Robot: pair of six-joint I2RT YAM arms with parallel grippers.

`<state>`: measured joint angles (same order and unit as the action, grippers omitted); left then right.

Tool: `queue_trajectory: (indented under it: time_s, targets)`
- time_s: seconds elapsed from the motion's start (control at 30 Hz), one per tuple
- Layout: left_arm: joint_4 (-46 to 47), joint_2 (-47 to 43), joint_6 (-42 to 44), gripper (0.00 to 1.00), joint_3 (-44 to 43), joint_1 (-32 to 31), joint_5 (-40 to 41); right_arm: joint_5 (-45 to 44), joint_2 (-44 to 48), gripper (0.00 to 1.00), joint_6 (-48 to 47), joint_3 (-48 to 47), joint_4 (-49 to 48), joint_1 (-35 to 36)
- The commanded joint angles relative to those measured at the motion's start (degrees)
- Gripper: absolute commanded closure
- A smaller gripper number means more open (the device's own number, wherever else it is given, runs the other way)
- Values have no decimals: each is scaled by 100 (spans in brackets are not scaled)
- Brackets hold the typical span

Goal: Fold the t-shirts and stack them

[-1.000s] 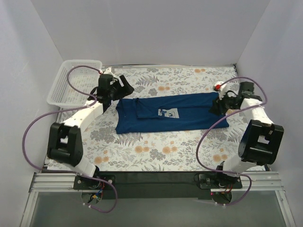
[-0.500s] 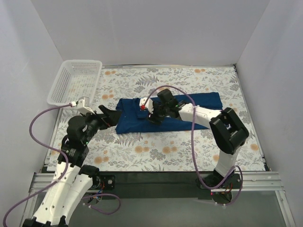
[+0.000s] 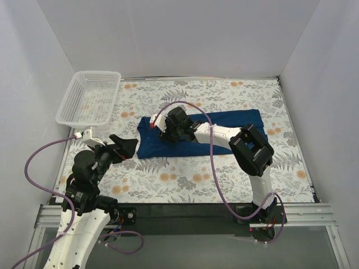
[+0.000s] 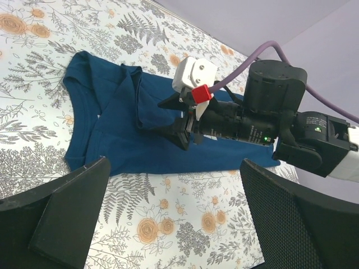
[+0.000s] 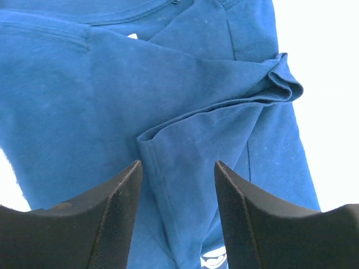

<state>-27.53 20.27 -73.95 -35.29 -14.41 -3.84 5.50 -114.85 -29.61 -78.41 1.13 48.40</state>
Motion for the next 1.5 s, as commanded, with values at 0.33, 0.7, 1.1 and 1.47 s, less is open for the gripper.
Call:
queue_trajectory:
  time_s: [0.33, 0.7, 1.1, 1.47]
  targets:
    - [-121, -234, -23, 6, 101, 26, 23, 65, -266, 51, 139, -376, 81, 73]
    - [-86, -349, -31, 6, 180, 26, 50, 303, -328, 96, 192, -544, 292, 73]
    - [-33, -366, -14, 6, 215, 26, 23, -92, 129, 99, 709, -579, 20, -656]
    - [-42, -349, -14, 6, 215, 26, -3, -1190, -73, 99, 1484, -622, -596, -903]
